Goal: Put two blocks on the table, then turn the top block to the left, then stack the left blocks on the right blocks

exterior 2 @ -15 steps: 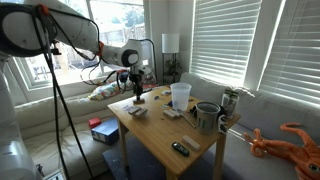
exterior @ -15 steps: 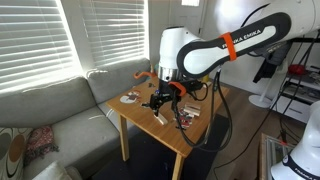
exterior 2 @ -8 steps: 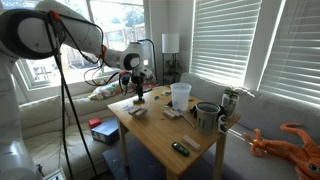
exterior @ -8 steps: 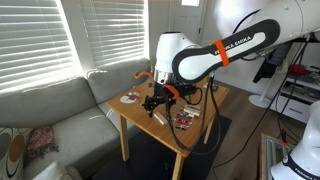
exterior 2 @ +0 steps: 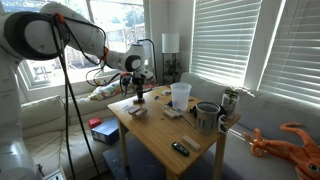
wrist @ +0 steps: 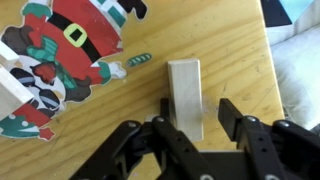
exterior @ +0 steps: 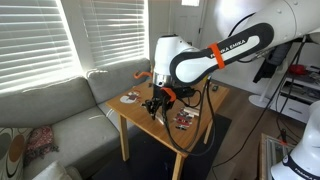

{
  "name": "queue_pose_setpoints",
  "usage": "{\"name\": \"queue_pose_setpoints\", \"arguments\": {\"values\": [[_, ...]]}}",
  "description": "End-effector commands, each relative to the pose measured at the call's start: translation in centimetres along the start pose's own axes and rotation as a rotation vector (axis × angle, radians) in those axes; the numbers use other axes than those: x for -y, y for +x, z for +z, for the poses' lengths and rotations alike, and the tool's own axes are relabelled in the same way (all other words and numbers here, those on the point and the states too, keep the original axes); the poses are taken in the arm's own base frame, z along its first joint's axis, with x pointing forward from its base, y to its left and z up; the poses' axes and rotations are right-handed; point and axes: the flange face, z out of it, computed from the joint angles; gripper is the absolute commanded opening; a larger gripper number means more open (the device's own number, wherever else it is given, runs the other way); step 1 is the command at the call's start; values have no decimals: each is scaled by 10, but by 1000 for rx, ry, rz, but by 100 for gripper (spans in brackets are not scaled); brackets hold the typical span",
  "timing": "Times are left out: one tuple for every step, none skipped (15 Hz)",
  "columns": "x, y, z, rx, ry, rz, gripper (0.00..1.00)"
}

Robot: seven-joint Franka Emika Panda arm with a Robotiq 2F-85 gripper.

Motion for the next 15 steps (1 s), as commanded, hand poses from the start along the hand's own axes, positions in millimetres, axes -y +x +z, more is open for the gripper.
{"name": "queue_pose_setpoints", "arguments": {"values": [[-1,3,-5,-2,-12,25,25],[-4,4,-7,-6,-15,34,18],[-9,4,-11,-6,-7,52,11],[-13,4,-15,-10,-2,67,4],[-19,4,-21,-18,3,87,7],[-25,3,-28,-27,6,104,7],[-31,2,-34,-37,10,131,7],[-37,0,-41,-43,15,160,7],[-44,-2,-48,-52,21,190,7],[-51,-6,-54,-52,28,223,7],[-57,-10,-59,-52,34,254,7],[-64,-14,-62,-51,35,293,7],[-71,-19,-64,-46,32,337,7],[-79,-23,-65,-46,27,379,7],[-86,-28,-65,-38,22,420,7]]}}
